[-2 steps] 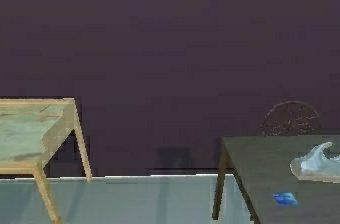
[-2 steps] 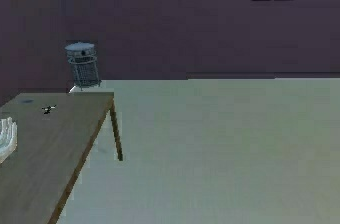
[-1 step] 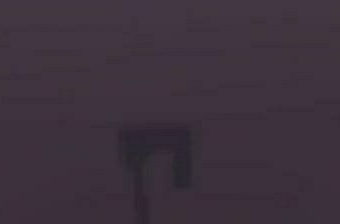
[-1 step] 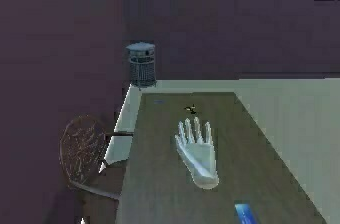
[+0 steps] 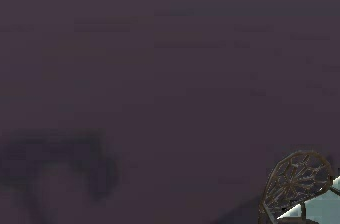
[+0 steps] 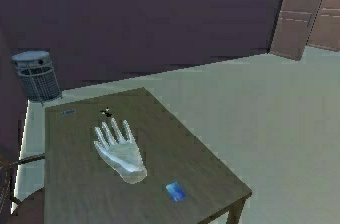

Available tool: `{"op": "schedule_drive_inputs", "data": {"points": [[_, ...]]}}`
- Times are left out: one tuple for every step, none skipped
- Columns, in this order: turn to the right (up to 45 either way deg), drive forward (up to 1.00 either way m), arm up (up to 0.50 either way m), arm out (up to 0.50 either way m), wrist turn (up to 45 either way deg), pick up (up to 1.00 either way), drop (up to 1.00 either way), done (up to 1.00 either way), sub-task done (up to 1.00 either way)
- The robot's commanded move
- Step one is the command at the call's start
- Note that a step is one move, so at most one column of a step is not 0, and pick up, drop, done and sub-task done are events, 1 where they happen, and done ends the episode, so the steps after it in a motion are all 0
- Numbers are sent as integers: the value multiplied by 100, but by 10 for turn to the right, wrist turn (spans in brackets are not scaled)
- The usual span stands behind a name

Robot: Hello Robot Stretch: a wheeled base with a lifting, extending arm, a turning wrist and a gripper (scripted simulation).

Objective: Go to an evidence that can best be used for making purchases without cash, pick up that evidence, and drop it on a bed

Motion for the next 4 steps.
{"op": "schedule_drive_inputs", "data": {"points": [[0,0,50,0,0,0,0,0,0],[0,0,32,0,0,0,0,0,0],[0,0,0,20,0,0,0,0,0],[0,0,0,0,450,0,0,0,0]]}}
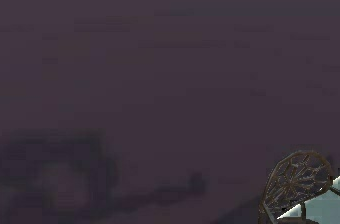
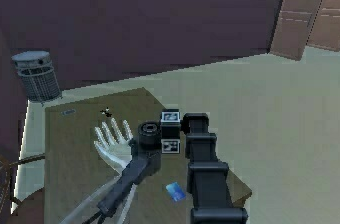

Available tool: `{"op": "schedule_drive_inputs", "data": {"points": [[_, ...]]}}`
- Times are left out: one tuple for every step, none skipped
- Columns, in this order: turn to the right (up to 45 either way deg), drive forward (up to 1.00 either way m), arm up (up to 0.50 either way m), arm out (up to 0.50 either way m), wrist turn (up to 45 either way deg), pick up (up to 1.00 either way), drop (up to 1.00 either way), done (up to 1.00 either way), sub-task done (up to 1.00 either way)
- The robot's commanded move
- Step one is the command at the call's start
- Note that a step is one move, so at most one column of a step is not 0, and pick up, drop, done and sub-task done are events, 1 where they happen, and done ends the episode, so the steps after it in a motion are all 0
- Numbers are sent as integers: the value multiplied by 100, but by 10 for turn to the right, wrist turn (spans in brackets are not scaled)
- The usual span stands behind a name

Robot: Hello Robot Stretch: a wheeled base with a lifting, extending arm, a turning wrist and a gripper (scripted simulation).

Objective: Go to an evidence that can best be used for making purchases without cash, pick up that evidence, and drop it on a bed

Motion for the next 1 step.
{"op": "schedule_drive_inputs", "data": {"points": [[0,0,0,0,450,0,0,0,0]]}}
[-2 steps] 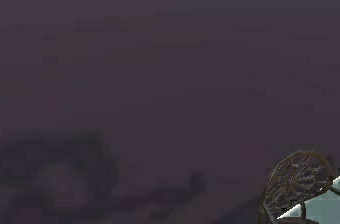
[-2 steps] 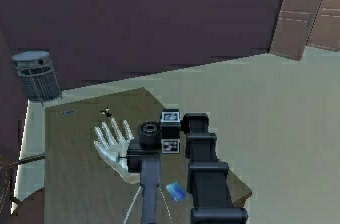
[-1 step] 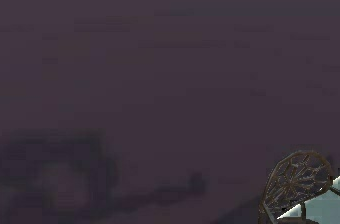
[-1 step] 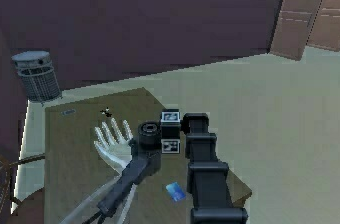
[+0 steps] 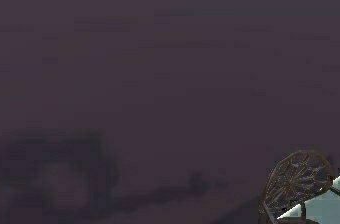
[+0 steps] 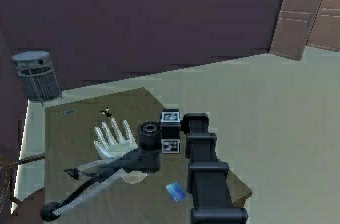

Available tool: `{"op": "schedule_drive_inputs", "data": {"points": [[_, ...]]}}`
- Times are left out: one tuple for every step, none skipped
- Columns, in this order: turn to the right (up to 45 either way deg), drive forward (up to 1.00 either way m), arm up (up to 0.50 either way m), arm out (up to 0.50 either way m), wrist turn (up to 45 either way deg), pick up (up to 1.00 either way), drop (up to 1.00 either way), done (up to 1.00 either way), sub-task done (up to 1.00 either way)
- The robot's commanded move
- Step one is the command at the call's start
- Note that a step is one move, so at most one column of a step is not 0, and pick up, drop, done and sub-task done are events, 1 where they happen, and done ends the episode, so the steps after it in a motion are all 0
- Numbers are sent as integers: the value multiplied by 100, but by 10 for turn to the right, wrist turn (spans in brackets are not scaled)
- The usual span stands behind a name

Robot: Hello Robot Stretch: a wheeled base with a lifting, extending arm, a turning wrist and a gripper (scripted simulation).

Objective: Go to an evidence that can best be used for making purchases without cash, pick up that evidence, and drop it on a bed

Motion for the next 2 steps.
{"op": "schedule_drive_inputs", "data": {"points": [[0,0,0,0,450,0,0,0,0],[0,0,0,0,450,0,0,0,0]]}}
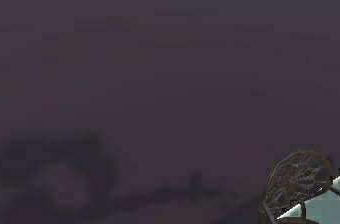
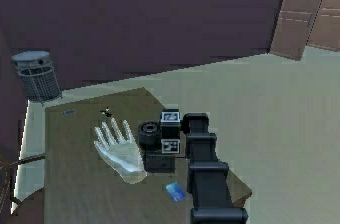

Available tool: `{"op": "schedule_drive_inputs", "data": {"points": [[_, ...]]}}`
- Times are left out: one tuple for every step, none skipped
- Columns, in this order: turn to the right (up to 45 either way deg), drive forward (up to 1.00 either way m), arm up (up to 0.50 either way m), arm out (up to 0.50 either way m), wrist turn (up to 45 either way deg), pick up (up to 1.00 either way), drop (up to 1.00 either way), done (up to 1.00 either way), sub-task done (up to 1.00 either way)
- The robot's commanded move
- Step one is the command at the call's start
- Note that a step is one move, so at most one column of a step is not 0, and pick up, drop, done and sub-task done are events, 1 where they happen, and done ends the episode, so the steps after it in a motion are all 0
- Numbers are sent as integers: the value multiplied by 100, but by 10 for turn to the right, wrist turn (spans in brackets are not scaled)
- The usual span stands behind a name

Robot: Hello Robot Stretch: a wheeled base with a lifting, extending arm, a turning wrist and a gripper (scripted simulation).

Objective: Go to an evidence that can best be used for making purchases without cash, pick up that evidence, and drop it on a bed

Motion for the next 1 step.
{"op": "schedule_drive_inputs", "data": {"points": [[0,0,0,0,150,0,0,0,0]]}}
